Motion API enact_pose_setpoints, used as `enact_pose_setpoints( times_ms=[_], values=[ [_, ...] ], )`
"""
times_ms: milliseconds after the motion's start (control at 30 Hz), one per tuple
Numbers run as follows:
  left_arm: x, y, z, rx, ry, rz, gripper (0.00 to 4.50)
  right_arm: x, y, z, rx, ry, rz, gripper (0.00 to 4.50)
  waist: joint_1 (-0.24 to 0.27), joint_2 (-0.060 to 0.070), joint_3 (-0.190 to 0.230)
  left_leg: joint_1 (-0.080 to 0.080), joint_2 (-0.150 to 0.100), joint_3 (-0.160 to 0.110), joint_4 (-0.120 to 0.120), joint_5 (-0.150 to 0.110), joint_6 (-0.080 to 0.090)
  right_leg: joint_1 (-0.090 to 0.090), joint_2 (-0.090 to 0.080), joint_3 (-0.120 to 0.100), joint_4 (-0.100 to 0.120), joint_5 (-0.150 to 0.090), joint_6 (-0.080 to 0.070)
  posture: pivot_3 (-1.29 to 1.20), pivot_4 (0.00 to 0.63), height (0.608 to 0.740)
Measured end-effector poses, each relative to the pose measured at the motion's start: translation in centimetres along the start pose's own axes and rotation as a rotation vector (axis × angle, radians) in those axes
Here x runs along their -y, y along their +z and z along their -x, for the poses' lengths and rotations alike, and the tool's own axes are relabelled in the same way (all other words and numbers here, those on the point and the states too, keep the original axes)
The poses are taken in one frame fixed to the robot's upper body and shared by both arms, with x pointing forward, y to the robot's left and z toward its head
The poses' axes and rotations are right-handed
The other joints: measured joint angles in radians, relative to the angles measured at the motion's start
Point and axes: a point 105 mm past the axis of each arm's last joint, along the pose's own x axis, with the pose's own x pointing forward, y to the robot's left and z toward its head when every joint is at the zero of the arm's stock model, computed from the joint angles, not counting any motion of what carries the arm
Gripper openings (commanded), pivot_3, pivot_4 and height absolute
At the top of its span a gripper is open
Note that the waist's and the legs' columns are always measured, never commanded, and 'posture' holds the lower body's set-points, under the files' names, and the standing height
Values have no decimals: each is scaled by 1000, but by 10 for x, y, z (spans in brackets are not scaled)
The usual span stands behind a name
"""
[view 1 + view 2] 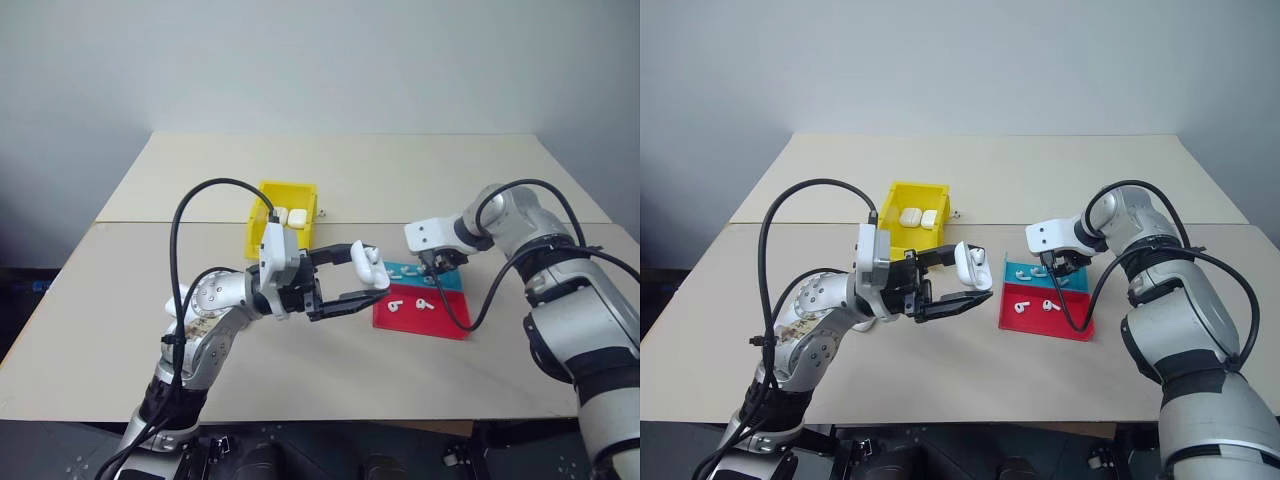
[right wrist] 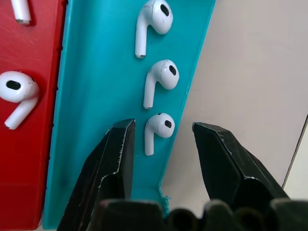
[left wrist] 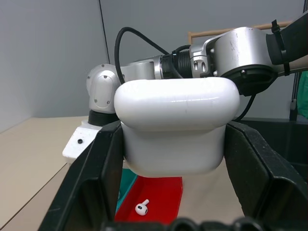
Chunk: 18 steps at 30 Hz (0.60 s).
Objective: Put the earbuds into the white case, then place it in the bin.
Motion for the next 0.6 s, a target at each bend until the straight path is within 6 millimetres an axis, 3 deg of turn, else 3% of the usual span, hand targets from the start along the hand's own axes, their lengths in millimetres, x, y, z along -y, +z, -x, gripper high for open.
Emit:
enact_pose_setpoints(
  times_ms=[600],
  values=[
    [3,1,2,-10,11,-10,2796,1,-8,-12,-57,-46,-12,2332,-1,0,0,1,0,0,0,1,-1,0,0,0,1,0,0,0,150,740]
  ],
)
